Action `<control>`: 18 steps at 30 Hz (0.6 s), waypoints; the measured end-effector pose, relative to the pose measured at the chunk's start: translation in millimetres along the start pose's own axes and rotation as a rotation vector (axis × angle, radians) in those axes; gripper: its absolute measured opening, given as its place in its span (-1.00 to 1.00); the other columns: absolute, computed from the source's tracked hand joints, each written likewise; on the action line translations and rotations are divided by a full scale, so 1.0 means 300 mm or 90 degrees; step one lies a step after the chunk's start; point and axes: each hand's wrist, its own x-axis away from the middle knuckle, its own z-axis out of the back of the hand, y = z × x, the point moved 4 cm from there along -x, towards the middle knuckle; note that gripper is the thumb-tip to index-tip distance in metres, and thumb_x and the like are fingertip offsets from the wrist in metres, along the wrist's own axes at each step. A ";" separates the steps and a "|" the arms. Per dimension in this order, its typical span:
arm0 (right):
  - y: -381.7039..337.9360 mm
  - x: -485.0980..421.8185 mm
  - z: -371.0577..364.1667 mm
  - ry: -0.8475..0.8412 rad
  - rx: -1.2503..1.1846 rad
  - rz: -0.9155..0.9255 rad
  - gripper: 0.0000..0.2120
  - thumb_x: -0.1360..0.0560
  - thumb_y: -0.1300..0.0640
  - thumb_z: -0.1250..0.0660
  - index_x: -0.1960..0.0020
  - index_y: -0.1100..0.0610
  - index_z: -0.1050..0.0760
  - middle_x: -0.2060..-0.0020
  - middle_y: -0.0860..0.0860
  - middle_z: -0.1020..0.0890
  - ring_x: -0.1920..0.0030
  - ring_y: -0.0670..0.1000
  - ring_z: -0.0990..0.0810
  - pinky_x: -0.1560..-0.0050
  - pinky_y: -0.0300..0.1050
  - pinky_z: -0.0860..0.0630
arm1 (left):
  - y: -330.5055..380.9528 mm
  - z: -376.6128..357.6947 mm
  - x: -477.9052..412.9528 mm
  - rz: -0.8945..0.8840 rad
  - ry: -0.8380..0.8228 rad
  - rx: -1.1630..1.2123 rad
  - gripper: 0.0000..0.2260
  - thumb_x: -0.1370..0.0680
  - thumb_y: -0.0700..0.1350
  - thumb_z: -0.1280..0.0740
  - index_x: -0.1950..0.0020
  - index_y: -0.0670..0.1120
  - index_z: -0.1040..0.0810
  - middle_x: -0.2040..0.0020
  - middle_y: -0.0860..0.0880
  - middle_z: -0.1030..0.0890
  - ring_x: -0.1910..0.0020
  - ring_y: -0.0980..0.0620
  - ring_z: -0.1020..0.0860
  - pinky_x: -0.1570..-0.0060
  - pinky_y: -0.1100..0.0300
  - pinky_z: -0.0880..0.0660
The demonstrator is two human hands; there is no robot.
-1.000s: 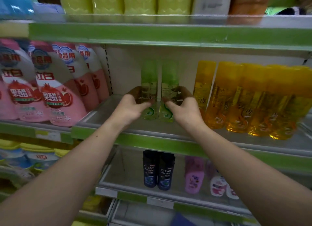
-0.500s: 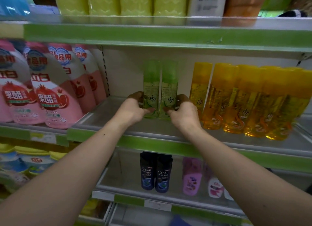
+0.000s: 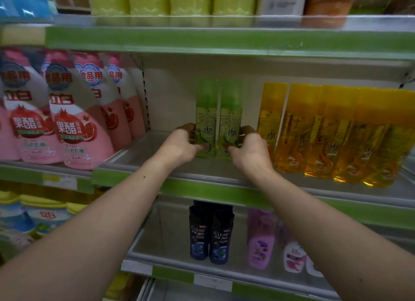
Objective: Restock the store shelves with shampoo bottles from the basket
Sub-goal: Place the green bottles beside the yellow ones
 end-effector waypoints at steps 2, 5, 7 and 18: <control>0.000 0.003 0.000 0.002 0.005 0.000 -0.63 -0.54 0.18 -0.43 -0.31 0.09 -0.45 -0.24 0.09 -0.60 -0.25 0.13 -0.57 -0.09 -0.07 -0.53 | -0.004 0.000 0.004 0.000 -0.002 -0.010 -0.72 -0.50 -0.17 -0.49 -0.15 0.02 -0.51 -0.06 0.03 -0.64 -0.13 0.00 -0.60 -0.28 0.10 -0.48; -0.006 0.008 0.004 0.003 -0.001 0.004 -0.64 -0.54 0.18 -0.43 -0.30 0.09 -0.46 -0.24 0.09 -0.59 -0.24 0.12 -0.57 -0.11 -0.07 -0.54 | -0.003 0.004 0.009 0.007 -0.004 -0.031 -0.72 -0.52 -0.14 -0.48 -0.18 0.02 -0.51 -0.14 0.02 -0.64 -0.17 0.01 -0.58 -0.30 0.11 -0.44; -0.006 0.014 0.003 -0.001 -0.005 0.002 -0.66 -0.54 0.17 -0.43 -0.29 0.11 -0.48 -0.23 0.08 -0.60 -0.23 0.11 -0.58 -0.12 -0.06 -0.55 | 0.005 0.004 0.016 0.006 -0.009 -0.042 -0.70 -0.53 -0.15 -0.46 -0.23 0.00 -0.51 -0.18 0.01 -0.63 -0.19 0.01 -0.57 -0.30 0.13 -0.42; 0.015 0.137 0.119 0.033 -0.051 0.067 -0.66 -0.60 0.04 -0.35 -0.33 0.13 -0.46 -0.11 0.01 -0.62 -0.03 -0.01 -0.58 0.02 -0.15 -0.49 | 0.028 0.012 0.185 -0.016 0.205 -0.144 -0.51 -0.59 -0.03 -0.38 -0.49 -0.11 -0.37 -0.44 -0.09 -0.46 -0.42 -0.06 -0.42 -0.39 0.10 -0.33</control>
